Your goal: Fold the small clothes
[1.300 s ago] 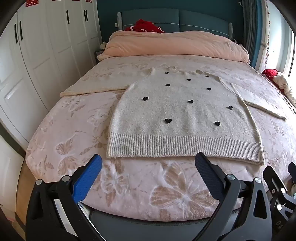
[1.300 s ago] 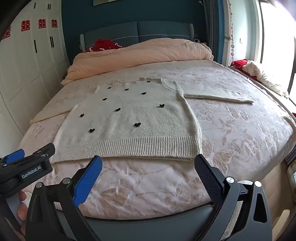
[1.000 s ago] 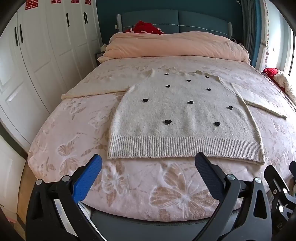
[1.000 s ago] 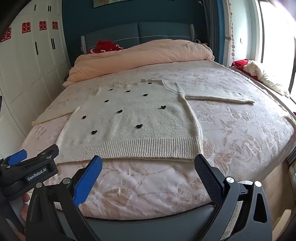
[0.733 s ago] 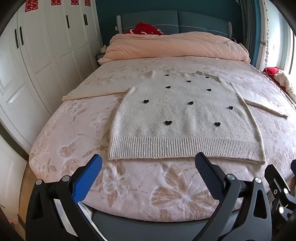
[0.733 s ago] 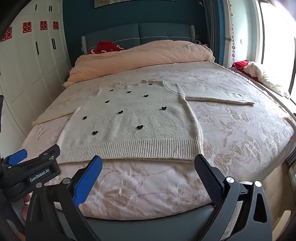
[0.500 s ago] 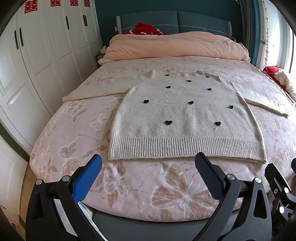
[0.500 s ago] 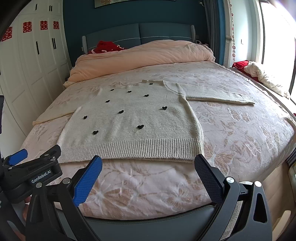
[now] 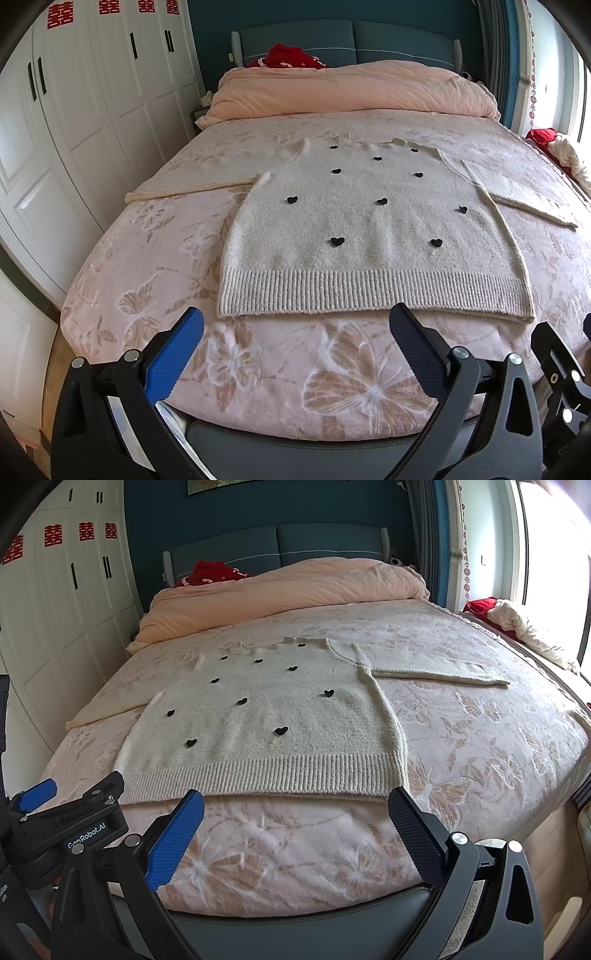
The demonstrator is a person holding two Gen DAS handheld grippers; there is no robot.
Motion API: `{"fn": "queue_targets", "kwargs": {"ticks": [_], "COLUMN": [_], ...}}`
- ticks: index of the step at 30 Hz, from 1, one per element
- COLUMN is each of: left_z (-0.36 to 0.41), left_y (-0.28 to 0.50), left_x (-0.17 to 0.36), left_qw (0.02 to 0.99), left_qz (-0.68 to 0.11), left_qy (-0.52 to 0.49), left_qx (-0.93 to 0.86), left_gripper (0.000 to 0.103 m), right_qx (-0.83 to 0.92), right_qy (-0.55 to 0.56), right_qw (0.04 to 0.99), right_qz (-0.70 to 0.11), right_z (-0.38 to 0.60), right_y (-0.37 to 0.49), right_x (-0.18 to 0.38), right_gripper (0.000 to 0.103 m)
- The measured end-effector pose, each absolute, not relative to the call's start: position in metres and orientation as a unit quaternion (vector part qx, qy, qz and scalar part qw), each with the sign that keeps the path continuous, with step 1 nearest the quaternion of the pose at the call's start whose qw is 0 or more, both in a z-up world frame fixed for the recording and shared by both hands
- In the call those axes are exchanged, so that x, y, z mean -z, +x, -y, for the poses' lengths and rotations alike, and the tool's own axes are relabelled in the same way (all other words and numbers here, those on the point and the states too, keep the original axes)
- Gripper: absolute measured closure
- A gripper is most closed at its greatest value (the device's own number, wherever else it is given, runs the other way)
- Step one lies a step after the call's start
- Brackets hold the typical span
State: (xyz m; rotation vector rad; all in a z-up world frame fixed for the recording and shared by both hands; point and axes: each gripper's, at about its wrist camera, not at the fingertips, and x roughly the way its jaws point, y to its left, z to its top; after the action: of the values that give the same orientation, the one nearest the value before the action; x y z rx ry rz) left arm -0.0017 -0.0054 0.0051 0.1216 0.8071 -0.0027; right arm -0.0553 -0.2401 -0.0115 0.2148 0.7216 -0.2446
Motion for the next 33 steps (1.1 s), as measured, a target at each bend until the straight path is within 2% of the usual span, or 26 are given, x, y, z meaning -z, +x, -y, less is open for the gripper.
{"fn": "queue_targets", "kwargs": {"ticks": [33], "left_z": [0.0064], "left_y": [-0.0038], "left_x": [0.0026], "left_qw": [0.916], "left_qz": [-0.395], "left_qy": [0.063], "left_qx": [0.002], "left_gripper": [0.005], "right_qx": [0.119], "right_qy": [0.104], "right_qw": [0.923], "right_qz": [-0.352], "right_z": [0.2391], "right_y": [-0.0542], "right_x": [0.0116], "right_gripper": [0.005]}}
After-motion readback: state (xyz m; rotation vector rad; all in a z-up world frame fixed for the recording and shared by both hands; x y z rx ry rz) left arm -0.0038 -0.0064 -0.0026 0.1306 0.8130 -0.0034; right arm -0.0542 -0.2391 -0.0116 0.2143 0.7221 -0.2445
